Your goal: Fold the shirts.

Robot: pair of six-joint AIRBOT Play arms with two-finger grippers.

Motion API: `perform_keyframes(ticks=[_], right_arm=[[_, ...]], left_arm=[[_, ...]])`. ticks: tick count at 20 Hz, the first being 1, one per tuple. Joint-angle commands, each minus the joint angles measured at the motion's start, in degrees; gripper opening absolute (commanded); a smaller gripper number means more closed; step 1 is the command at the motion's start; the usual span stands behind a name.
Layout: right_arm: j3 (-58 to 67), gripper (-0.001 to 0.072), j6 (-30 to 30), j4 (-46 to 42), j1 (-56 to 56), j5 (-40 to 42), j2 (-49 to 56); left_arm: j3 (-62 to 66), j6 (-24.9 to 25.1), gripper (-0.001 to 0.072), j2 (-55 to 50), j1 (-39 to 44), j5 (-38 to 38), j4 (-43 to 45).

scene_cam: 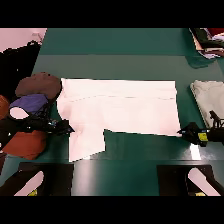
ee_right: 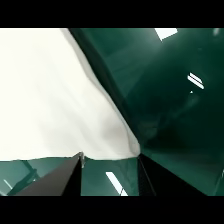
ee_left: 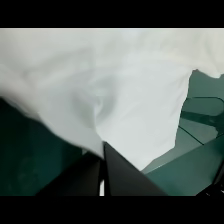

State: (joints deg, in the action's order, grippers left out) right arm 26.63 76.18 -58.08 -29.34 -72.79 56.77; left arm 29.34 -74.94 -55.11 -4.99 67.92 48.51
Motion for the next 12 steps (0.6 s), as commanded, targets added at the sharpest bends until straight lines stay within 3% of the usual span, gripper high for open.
perform_keyframes(ticks=[1,2,3,4,7,12], right_arm=[[-0.8,0.0340,-0.6,1.6,4.1,5.0,0.0],[-0.8,0.0291,-0.6,1.5,8.6,6.9,0.0],[-0.6,0.0108,-0.6,1.3,10.5,7.1,0.0],[0.1,0.0018,-0.6,0.9,11.9,6.5,-0.1],[3.9,0.0018,-0.6,-0.8,12.8,1.2,-2.3],[9.5,0.0017,-0.1,-13.8,12.7,-13.2,-15.1]], left_arm=[[0.0,0.0,0.0024,0.0,0.0,-0.6,-0.1],[0.1,0.3,0.0024,0.0,0.0,-0.8,-0.1],[0.1,0.4,0.0023,0.0,0.0,-0.6,-0.1],[0.4,0.4,0.0023,0.1,0.0,0.3,0.4],[2.8,-0.2,0.0021,2.5,0.0,5.1,5.4],[2.8,-6.3,0.0022,17.8,0.0,14.6,8.0]])
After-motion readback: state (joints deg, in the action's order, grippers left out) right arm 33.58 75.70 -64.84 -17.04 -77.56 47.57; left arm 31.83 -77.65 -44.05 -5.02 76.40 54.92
